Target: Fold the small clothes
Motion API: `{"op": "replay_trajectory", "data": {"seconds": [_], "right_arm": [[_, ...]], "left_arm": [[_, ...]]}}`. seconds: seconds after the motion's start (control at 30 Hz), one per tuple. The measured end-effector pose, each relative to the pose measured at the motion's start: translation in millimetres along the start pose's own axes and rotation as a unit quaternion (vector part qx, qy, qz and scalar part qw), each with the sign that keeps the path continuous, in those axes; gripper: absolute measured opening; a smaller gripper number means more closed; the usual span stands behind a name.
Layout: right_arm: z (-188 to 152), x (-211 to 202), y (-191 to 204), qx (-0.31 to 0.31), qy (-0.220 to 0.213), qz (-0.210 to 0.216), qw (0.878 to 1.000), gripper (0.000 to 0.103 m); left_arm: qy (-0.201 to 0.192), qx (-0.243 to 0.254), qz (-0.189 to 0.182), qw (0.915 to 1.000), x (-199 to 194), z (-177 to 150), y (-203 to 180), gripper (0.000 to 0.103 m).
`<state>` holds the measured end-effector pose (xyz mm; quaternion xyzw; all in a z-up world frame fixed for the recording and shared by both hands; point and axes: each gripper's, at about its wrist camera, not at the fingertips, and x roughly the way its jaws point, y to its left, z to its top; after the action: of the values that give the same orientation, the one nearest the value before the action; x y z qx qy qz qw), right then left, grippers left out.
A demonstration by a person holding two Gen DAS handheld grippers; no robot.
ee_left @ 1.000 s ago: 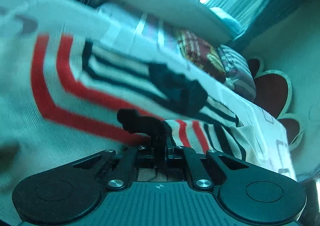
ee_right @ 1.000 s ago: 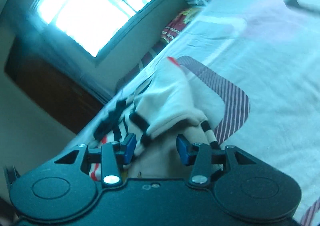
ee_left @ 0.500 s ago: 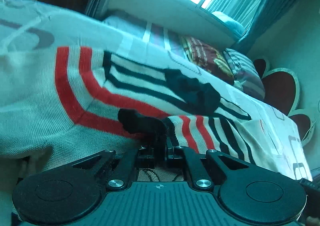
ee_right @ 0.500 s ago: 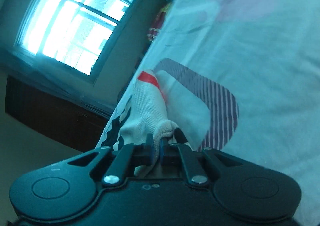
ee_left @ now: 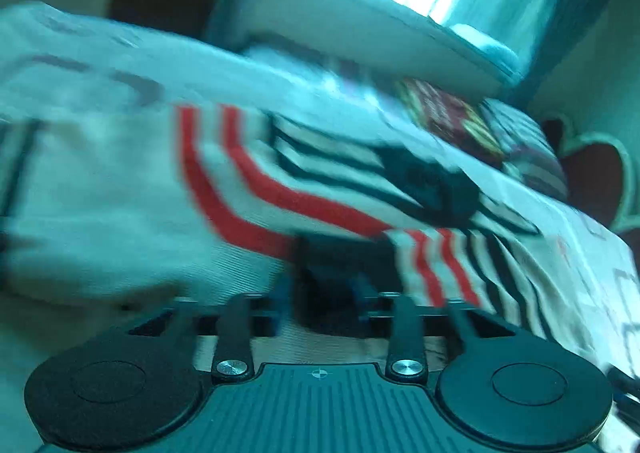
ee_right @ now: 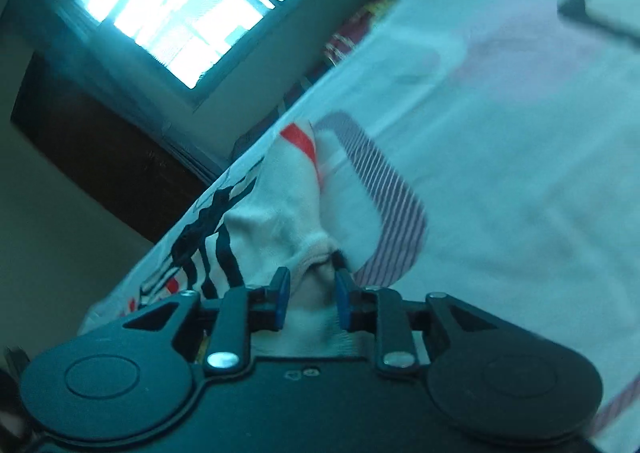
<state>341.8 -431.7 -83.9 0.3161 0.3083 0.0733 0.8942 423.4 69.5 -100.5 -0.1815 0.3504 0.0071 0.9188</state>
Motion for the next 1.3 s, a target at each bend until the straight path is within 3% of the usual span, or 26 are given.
{"op": "replay_trajectory", "data": {"seconds": [0.13, 0.27, 0.5, 0.57, 0.63, 0.73, 0.97, 1.0, 1.07, 1.13, 1.23, 1.3], "right_arm": [[36.1, 4.1, -6.5, -0.04, -0.014, 0.01, 0.999, 0.039], [76.0, 48.2, -11.9, -0.045, -0.024, 0.039, 0.998, 0.04], [109.5, 127.0, -25.0, -0.002, 0.03, 0.071, 0.997, 0.044], [113.1, 141.4, -25.6, 0.004, 0.046, 0.082, 0.996, 0.042], [113.4, 150.9, -20.1, -0.021, 0.068, 0.088, 0.994, 0.011], [112.1, 150.6, -13.3, -0.076, 0.063, 0.045, 0.994, 0.008], [106.8, 149.4, -13.1, -0.091, 0.052, 0.027, 0.994, 0.006], [110.4, 148.6, -12.6, -0.091, 0.054, 0.026, 0.994, 0.01], [115.1, 134.0, -0.9, -0.124, 0.015, -0.003, 0.992, 0.026], [120.5, 125.5, 10.5, -0.16, -0.009, 0.011, 0.987, 0.023], [119.2, 135.8, 30.4, -0.213, 0.011, 0.05, 0.976, 0.017], [112.7, 154.6, 41.1, -0.255, 0.031, 0.019, 0.966, 0.013]], "left_arm": [[-0.029, 0.019, -0.009, 0.9994, -6.6, 7.9, -5.8, 0.054], [-0.048, 0.067, -0.029, 0.9962, 6.3, 10.2, -40.2, 0.054], [-0.034, 0.099, 0.036, 0.9939, 33.8, -0.3, -60.1, 0.054], [-0.034, 0.108, 0.044, 0.9927, 36.9, -2.9, -61.2, 0.054], [-0.034, 0.131, 0.058, 0.989, 38.5, -6.3, -66.2, 0.053], [-0.035, 0.15, 0.078, 0.985, 39.9, -9.3, -70.3, 0.05], [-0.023, 0.147, 0.112, 0.9825, 39.1, -3.8, -68.9, 0.051], [-0.021, 0.148, 0.116, 0.982, 36.4, -2.8, -68.8, 0.051], [-0.036, 0.154, 0.129, 0.979, 28.2, -0.9, -72.0, 0.051], [-0.049, 0.149, 0.113, 0.9811, 20.6, 2.2, -74.7, 0.051], [-0.053, 0.154, 0.079, 0.9836, 23.6, 3.2, -86.8, 0.051], [-0.045, 0.178, 0.074, 0.9802, 34.2, -0.7, -97.5, 0.055]]}}
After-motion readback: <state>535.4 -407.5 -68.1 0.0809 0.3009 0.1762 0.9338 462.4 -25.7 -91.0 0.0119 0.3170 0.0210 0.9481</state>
